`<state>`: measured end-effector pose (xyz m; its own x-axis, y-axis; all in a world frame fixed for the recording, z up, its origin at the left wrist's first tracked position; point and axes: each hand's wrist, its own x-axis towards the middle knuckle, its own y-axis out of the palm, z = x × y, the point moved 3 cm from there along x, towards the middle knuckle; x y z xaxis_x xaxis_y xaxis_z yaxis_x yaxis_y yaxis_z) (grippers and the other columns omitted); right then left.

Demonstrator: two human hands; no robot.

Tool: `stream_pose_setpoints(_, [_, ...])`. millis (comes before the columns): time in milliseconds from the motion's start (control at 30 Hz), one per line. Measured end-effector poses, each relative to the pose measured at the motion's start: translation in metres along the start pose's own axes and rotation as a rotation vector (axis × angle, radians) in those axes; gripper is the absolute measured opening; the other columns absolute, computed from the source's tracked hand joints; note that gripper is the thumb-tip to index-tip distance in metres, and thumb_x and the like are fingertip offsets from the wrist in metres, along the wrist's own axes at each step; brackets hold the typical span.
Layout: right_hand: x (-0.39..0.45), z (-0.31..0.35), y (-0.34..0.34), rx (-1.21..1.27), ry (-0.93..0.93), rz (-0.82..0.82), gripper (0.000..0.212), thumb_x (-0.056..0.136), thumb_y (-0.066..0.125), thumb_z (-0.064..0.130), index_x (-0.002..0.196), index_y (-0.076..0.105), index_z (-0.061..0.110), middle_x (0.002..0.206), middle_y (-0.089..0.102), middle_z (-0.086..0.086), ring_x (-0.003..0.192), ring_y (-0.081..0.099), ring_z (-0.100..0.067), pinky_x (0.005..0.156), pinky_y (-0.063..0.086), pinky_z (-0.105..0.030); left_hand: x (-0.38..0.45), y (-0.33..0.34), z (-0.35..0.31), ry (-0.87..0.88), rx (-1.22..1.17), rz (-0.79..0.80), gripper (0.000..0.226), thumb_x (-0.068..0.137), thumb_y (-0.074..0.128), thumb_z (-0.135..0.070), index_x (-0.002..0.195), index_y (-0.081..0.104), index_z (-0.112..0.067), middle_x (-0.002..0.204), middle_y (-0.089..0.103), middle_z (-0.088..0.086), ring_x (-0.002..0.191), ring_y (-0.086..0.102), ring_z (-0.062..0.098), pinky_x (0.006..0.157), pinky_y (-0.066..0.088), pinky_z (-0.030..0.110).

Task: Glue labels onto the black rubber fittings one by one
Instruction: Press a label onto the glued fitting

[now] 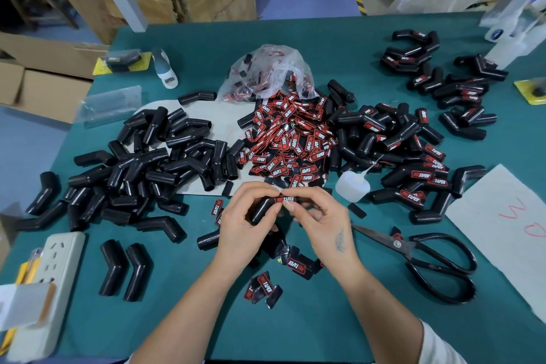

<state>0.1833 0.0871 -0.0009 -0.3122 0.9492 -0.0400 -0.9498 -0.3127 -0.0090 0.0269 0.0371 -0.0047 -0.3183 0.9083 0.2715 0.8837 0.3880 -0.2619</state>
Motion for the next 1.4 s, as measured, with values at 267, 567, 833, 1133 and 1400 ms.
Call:
stream_pose_setpoints(267, [0.0000, 0.0014, -0.0003, 0.030, -0.029, 0.009, 0.025, 0.096, 0.074, 0.009, 0.102, 0.083, 0.032, 0.101, 0.071, 0.008, 0.089, 0.072, -0.020, 0.074, 0.058, -0.034, 0.0010, 0.0002, -0.0016, 0.066, -0.007, 0.006, 0.014, 0.093, 0.071, -0.017, 0.106, 0.071, -0.024, 0.112, 0.066, -0.014, 0.109, 0.068, 0.021, 0.095, 0.056, 0.043])
stream_pose_setpoints(567, [-0.0003, 0.0008, -0.0031, 0.069, 0.019, -0.031, 0.025, 0.094, 0.079, 0.015, 0.100, 0.081, 0.039, 0.099, 0.077, 0.004, 0.085, 0.072, -0.013, 0.080, 0.058, -0.028, -0.0010, 0.0007, -0.0054, 0.051, -0.019, 0.006, 0.017, 0.092, 0.074, -0.005, 0.104, 0.074, -0.017, 0.112, 0.066, -0.012, 0.104, 0.069, 0.025, 0.074, 0.060, 0.061])
stream_pose_setpoints(833, [-0.0005, 0.0005, 0.0016, 0.243, 0.124, 0.081, 0.026, 0.096, 0.072, 0.009, 0.111, 0.071, 0.031, 0.099, 0.072, 0.012, 0.087, 0.062, -0.003, 0.072, 0.054, -0.022, -0.0041, 0.0014, -0.0019, 0.195, 0.101, -0.016, 0.016, 0.095, 0.073, -0.010, 0.108, 0.073, -0.021, 0.119, 0.065, -0.005, 0.113, 0.068, 0.016, 0.101, 0.051, 0.030])
stream_pose_setpoints(1133, [-0.0012, -0.0007, 0.0003, 0.347, 0.162, 0.096, 0.026, 0.092, 0.073, 0.016, 0.115, 0.071, 0.026, 0.098, 0.070, 0.004, 0.082, 0.059, -0.007, 0.076, 0.053, -0.024, -0.0061, 0.0030, 0.0017, 0.307, 0.133, 0.012, 0.009, 0.098, 0.071, -0.008, 0.106, 0.074, -0.007, 0.122, 0.065, 0.000, 0.114, 0.067, 0.012, 0.101, 0.049, 0.023])
stream_pose_setpoints(1400, [-0.0011, 0.0022, -0.0007, 0.385, 0.158, 0.102, 0.028, 0.095, 0.067, 0.014, 0.120, 0.069, 0.025, 0.096, 0.071, 0.004, 0.087, 0.062, -0.013, 0.079, 0.053, -0.026, -0.0039, 0.0015, 0.0000, 0.256, 0.104, -0.019, 0.011, 0.093, 0.073, -0.003, 0.103, 0.075, -0.009, 0.120, 0.066, -0.003, 0.112, 0.068, 0.017, 0.102, 0.049, 0.027])
